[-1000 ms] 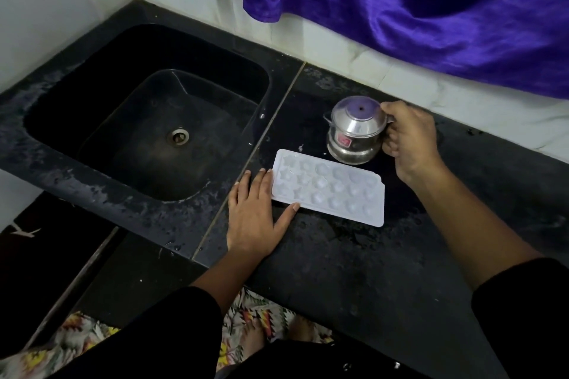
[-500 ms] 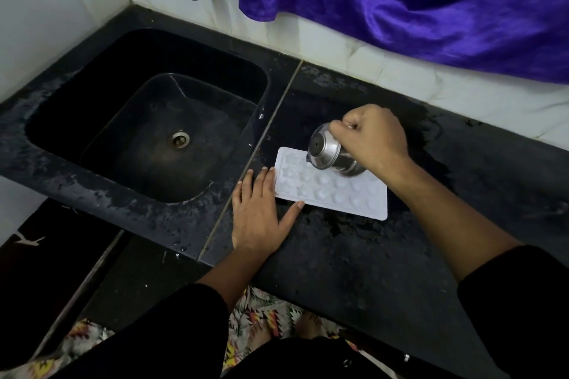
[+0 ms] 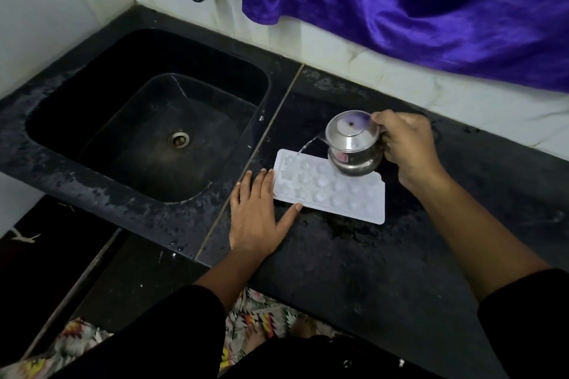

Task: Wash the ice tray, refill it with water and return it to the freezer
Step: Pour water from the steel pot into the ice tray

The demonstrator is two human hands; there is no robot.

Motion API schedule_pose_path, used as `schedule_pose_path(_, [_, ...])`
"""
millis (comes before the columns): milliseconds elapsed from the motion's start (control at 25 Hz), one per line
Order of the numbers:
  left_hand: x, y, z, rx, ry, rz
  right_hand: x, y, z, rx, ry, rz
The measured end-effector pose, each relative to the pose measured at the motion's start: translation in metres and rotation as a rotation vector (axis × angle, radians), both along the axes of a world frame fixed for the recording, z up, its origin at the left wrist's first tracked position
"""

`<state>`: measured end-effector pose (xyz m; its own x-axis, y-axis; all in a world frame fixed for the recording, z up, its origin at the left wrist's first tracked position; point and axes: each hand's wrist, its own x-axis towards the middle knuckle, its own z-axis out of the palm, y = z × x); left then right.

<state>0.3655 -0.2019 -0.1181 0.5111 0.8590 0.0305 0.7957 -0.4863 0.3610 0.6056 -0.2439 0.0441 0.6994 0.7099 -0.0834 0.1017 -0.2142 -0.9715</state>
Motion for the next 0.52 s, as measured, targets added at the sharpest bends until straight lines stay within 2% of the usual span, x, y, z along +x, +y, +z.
schedule_pose_path(120, [0.000,0.000,-0.001,0.004,-0.008,0.004,0.009,-0.012,0.002,0.090,0.219,-0.067])
schedule_pose_path(200, [0.000,0.000,-0.001,0.007,-0.007,0.007,0.015,-0.016,0.004,0.094,0.197,-0.066])
schedule_pose_path(360, [0.000,-0.001,-0.001,0.018,-0.013,0.014,0.020,-0.013,0.004,0.007,-0.174,0.063])
schedule_pose_path(520, [0.001,-0.002,-0.001,0.025,-0.020,0.022,0.015,-0.006,0.006,-0.233,-0.635,0.201])
